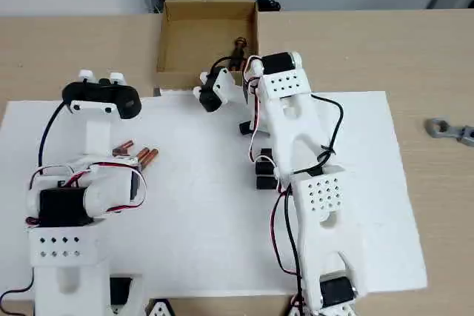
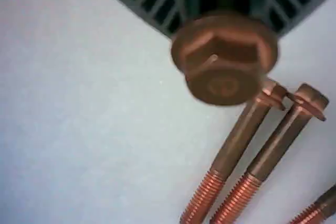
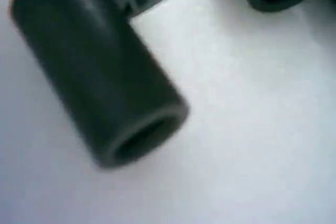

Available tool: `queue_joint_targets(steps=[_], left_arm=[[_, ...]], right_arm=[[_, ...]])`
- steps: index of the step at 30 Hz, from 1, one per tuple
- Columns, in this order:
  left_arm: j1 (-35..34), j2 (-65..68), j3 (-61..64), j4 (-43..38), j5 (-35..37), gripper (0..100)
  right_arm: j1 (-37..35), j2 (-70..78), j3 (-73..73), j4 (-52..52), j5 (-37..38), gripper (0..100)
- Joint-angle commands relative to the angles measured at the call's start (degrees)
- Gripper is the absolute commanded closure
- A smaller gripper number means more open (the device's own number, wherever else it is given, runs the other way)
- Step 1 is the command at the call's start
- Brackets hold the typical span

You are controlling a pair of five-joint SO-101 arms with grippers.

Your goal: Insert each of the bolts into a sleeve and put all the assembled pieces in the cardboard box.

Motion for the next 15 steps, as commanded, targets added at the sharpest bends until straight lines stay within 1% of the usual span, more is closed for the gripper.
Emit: queue_joint_targets(steps=[1,8,15], left_arm=[[-0.3,-1.2,-0.7,-0.3,-0.1,100],[-0.3,-1.2,-0.7,-0.4,-0.2,100],[-0.3,-1.2,-0.7,-0.4,-0.2,100]], right_arm=[[-4.8,2.5,1.2,1.9,0.4,99.6],[-5.1,-5.8,5.5,1.9,-0.6,99.6],[-3.4,-16.9,10.2,1.9,-0.7,99.6]])
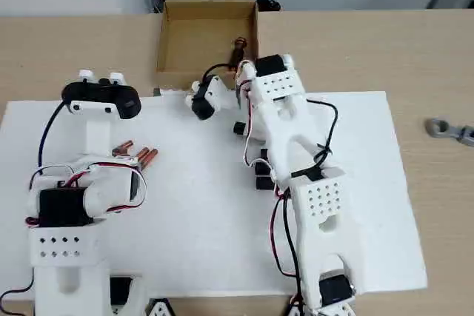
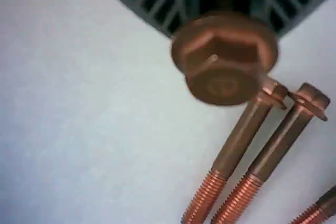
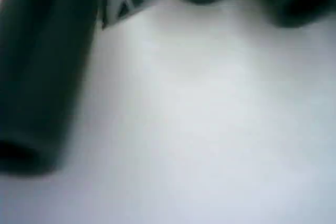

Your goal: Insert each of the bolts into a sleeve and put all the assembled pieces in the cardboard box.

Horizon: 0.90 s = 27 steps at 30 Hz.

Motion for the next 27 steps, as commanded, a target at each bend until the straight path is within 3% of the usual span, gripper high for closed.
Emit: queue_joint_targets(steps=[1,6,16,23,27], left_arm=[[-0.3,-1.2,-0.7,-0.4,-0.2,100],[-0.3,-1.2,-3.6,-0.2,-0.2,100],[-0.3,-1.2,-5.1,0.0,-0.1,100],[-0.3,-1.2,-5.1,1.3,-0.1,100],[-0.3,-1.2,-5.0,2.0,-0.1,100]], right_arm=[[-0.6,-9.1,2.3,0.9,-0.7,99.6],[-0.7,-17.3,7.6,0.8,-0.9,99.6],[-2.8,-22.6,8.9,0.5,-8.7,98.6],[-5.3,-22.5,9.0,0.7,-9.6,73.7],[-6.3,-18.9,9.0,0.4,-9.5,76.0]])
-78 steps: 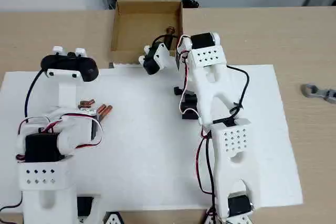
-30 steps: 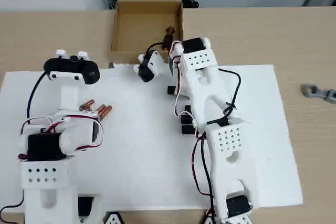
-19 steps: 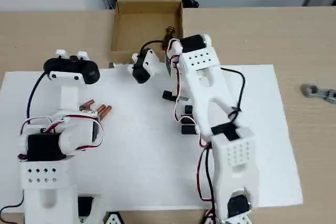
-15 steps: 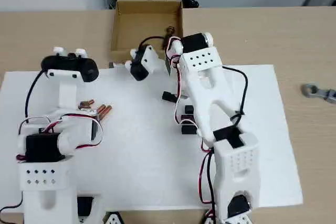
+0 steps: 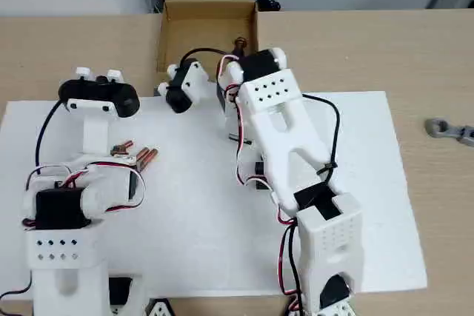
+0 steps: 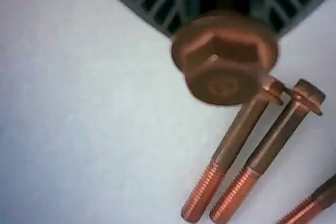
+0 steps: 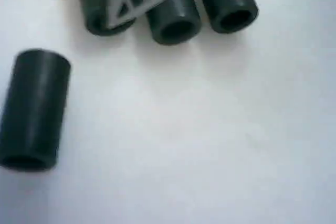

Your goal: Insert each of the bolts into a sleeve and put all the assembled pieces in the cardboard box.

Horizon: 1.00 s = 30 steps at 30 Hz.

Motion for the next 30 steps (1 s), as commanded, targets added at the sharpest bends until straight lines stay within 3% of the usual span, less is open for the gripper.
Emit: queue_joint_targets(steps=[1,12,23,25,30], left_arm=[[-0.3,-1.2,-2.8,0.4,-0.1,100],[-0.3,-1.1,-2.8,0.4,-0.1,100],[-0.3,-1.1,-2.8,0.5,-0.1,100],[-0.3,-1.1,-2.8,0.5,-0.1,100],[-0.3,-1.1,-2.8,0.9,-0.1,100]], right_arm=[[-0.6,1.7,-0.4,0.2,-0.3,76.8],[-0.4,14.9,-0.6,-5.6,-0.4,77.8],[0.5,17.8,-0.6,-5.3,-0.3,78.0],[0.8,17.8,-0.6,-5.2,-0.3,81.2],[1.0,17.8,-0.5,-4.1,-0.4,99.8]])
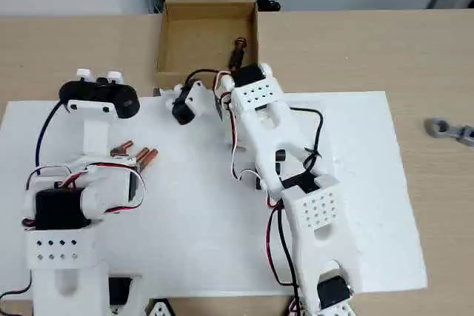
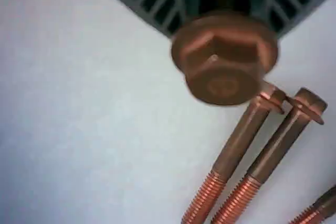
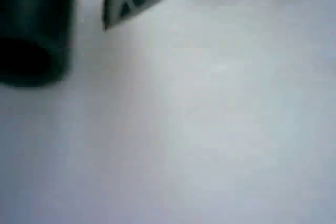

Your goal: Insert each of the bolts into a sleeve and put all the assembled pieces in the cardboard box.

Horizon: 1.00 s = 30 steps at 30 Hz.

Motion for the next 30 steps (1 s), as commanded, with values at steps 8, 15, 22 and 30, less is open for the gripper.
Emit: queue_joint_targets(steps=[8,15,22,30], left_arm=[[-0.3,-1.2,-2.9,2.4,-0.1,100],[-0.3,-1.2,-2.9,2.2,-0.1,100],[-0.3,-1.2,-3.1,1.9,-0.2,100],[-0.3,-1.2,-3.1,1.8,-0.2,100]], right_arm=[[0.5,0.3,0.8,1.7,-0.3,99.5],[1.2,-1.5,-1.2,5.1,-0.4,99.4],[2.9,-13.1,-1.3,5.5,-2.7,99.5],[3.5,-29.6,-1.3,5.5,-13.9,99.6]])
